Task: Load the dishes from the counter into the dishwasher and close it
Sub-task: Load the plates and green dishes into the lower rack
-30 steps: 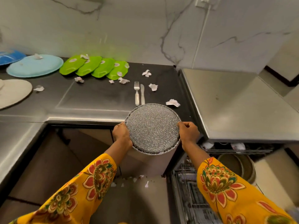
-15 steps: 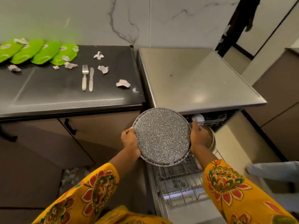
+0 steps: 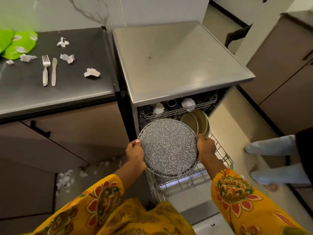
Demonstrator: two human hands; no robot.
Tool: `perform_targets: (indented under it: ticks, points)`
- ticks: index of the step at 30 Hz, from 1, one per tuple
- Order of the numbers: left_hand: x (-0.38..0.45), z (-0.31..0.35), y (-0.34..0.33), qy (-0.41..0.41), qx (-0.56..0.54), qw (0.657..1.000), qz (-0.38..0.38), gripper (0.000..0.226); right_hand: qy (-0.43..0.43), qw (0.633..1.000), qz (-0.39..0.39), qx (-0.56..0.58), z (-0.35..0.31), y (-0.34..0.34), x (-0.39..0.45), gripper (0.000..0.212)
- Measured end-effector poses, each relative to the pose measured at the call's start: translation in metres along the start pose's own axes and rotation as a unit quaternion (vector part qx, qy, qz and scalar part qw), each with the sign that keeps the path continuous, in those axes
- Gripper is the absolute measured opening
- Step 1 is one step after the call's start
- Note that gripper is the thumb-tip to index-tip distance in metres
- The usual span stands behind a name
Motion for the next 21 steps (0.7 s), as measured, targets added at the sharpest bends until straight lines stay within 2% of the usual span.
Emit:
perform_targets:
  ticks: [6, 10, 14, 16, 21]
  points:
    - [0.012, -0.024, -0.003, 0.040, 0.012, 0.999, 0.020, 0.011, -0.054, 0.996, -0.061, -0.024, 0.033, -0.013, 0.004, 0.017]
    - [0.025, -0.034, -0.008, 0.048, 0.036, 0.997, 0.037, 0.012, -0.085, 0.987, -0.131, -0.043, 0.051, -0.029, -0.002, 0.028]
    - [0.039, -0.043, -0.024, 0.067, 0.050, 0.996, 0.031, 0.012, -0.061, 0.969, -0.213, -0.109, 0.063, -0.042, 0.000, 0.048]
    - [0.047, -0.045, -0.034, 0.073, 0.064, 0.995, 0.028, 0.015, -0.054, 0.960, -0.232, -0.147, 0.068, -0.045, 0.005, 0.056]
    - [0.070, -0.053, -0.063, 0.091, 0.086, 0.992, 0.030, 0.021, -0.047, 0.944, -0.263, -0.191, 0.079, -0.051, 0.022, 0.059]
Point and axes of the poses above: each hand's wrist, its own x-axis towards the middle knuckle, its own y-axis out of the back of the hand, z = x × y, the point moved 6 cm from there along x, towards the middle knuckle, and after that the axes turned 2 degrees about z, right-handed, at the moved point
